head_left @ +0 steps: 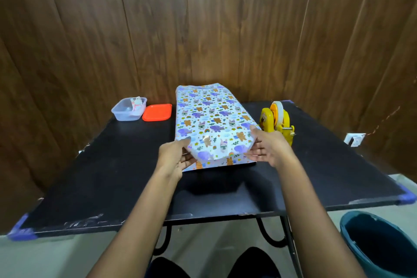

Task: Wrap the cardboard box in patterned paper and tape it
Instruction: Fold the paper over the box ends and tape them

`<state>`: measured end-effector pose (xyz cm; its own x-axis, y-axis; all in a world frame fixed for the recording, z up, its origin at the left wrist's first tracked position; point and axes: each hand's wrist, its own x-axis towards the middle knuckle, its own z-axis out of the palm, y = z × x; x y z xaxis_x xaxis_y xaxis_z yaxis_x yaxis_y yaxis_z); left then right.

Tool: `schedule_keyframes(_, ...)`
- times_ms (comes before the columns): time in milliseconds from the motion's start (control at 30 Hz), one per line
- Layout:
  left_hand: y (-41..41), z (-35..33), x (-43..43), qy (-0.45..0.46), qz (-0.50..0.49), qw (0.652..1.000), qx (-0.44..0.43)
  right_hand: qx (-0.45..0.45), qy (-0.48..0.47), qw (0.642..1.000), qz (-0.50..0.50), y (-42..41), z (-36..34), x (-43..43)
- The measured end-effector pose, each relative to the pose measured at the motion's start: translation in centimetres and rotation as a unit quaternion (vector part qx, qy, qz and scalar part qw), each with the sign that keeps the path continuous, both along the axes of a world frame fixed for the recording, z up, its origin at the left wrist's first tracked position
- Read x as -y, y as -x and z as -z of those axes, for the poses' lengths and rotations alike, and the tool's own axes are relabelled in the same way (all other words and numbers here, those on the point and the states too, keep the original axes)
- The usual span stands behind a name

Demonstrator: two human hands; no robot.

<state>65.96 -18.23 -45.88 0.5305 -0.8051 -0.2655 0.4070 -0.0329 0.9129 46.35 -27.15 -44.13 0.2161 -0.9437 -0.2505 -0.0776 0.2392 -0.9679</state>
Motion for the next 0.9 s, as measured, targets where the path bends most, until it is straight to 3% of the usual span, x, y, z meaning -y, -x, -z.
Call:
schedule_keyframes(100,-0.2,0.9,0.3,0.029,-0.028,0.999,-0.008,0.096,0.003,0.995,-0.005,-0.2,0.7,0.6)
schedule_keyframes(200,-0.7,1.6,0.2,0.065,-0.030,0.997,0.024,0.126,0.008,0.992,-0.009,-0.4,1.9,1.2)
schedule_keyframes(500,-0.7,2.5,0.6,0.105,-0.035,0.993,0.036,0.098,0.077,0.992,0.020,-1.1,2.0,1.4)
schedule_keyframes(733,-0.8,1.1,1.1,0.070,-0.159,0.984,0.031,0.114,0.059,0.992,0.002,-1.1,2.4,1.7)
schedule_keyframes(900,-1.1,0.6,1.5,0.060,-0.190,0.979,0.038,0.091,0.065,0.992,0.054,-1.5,1.9,2.2)
